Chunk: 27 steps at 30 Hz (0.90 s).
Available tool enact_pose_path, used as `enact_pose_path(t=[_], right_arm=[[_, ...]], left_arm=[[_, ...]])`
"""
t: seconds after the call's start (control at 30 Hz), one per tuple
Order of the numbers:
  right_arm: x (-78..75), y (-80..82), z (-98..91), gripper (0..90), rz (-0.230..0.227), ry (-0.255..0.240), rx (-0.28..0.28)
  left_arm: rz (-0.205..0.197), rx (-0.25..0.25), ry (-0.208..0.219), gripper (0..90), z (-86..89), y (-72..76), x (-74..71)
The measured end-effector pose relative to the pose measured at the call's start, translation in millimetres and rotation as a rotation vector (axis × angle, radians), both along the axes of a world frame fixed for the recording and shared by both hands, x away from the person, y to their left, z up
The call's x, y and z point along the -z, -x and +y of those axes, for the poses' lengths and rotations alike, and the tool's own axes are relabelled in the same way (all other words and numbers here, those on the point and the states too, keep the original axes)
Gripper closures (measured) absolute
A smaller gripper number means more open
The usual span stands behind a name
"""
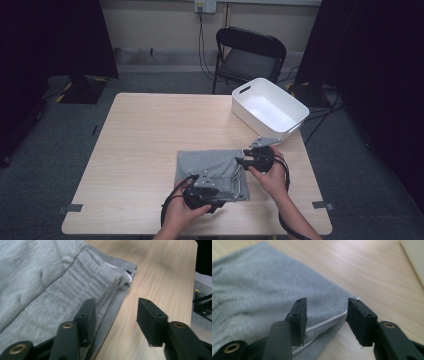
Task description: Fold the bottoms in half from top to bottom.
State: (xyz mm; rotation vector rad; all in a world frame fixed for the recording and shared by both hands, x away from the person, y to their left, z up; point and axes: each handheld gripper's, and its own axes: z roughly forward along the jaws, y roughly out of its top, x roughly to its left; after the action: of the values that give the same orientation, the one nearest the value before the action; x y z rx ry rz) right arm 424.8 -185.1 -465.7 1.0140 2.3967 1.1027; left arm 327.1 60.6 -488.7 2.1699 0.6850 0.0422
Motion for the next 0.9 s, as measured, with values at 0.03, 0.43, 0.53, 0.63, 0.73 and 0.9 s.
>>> enact_pose_path(t=[0.03, 0.43, 0.53, 0.63, 0.73, 0.9], right_arm=[[3.2, 1.8, 1.4, 46.3, 0.009, 0.005, -0.008], [30.0, 10.9, 28.4, 39.1, 0.031, 0.013, -0.015], [31.2, 11.0, 43.0, 38.7, 0.029, -0.002, -0.015], [31.7, 10.5, 61.3, 38.3, 0.024, -0.005, -0.034], [33.2, 8.1, 78.0, 38.1, 0.020, -0.016, -0.044], [32.2, 4.2, 86.8, 36.2, 0.021, -0.020, -0.043]], left_arm=[[-0.007, 0.007, -0.008, 48.6, 1.4, 0.4, 0.4], [-0.035, -0.012, -0.083, 56.0, 25.8, -5.8, 2.3], [-0.047, -0.049, -0.106, 52.9, 45.9, -7.9, 1.3], [-0.044, -0.092, -0.099, 51.7, 69.4, -8.8, 2.0], [-0.036, -0.126, -0.098, 51.5, 83.2, -10.5, 1.6], [-0.028, -0.143, -0.072, 44.2, 82.8, -7.3, -2.0]])
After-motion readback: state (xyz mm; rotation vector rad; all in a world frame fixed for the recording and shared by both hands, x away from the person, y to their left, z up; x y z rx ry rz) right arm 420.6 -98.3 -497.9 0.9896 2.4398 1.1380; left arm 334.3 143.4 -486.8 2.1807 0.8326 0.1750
